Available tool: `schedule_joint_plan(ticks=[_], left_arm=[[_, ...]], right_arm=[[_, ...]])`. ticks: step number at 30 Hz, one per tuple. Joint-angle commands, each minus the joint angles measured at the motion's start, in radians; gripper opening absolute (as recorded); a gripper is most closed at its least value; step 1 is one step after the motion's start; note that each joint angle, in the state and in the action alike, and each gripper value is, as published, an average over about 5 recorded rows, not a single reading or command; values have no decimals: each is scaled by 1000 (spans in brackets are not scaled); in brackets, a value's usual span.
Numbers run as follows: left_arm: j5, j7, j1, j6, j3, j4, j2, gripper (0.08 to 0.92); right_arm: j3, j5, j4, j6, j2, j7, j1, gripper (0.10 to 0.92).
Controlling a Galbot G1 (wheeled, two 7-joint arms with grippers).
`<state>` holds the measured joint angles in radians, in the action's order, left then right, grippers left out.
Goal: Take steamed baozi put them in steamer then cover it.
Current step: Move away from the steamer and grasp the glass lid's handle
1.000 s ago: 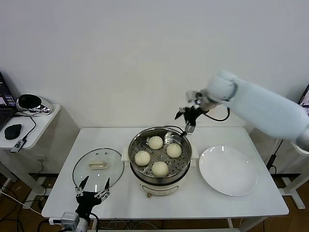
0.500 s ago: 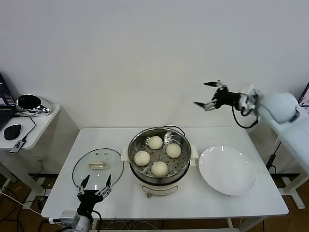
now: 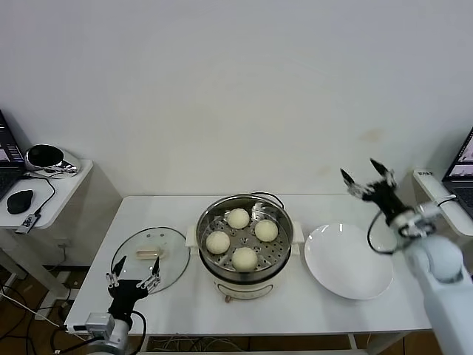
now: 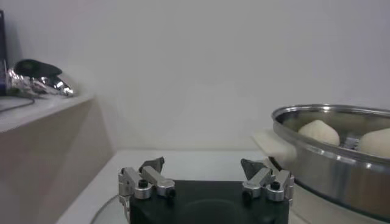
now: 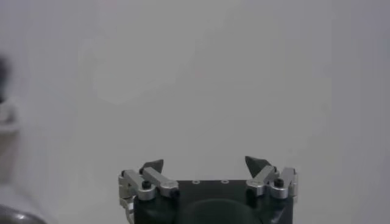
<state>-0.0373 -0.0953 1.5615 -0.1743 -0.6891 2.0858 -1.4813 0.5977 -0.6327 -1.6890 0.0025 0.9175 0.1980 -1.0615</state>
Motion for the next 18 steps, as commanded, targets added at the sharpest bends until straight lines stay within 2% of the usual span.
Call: schedule_joint_plan(ticks=[1, 5, 9, 11, 15, 18], left_arm=[[577, 52, -79, 77, 9, -118, 68, 823], [899, 109, -101, 117, 80, -187, 123, 823], [1248, 314, -143, 148, 168, -333, 206, 823], [1338, 371, -159, 144, 195, -390, 240, 823], [1427, 410, -179, 98, 228, -468, 284, 823], [1437, 378, -187, 76, 230, -496, 301, 823]], right_arm=[[269, -67, -32, 88, 247, -98, -383, 823], [260, -48, -50, 84, 261, -100, -385, 823], [241, -25, -69, 85, 260, -96, -385, 823], [236, -20, -79, 84, 261, -95, -384, 823], [231, -11, -105, 78, 263, -95, -393, 823], [230, -6, -120, 77, 269, -94, -404, 823]])
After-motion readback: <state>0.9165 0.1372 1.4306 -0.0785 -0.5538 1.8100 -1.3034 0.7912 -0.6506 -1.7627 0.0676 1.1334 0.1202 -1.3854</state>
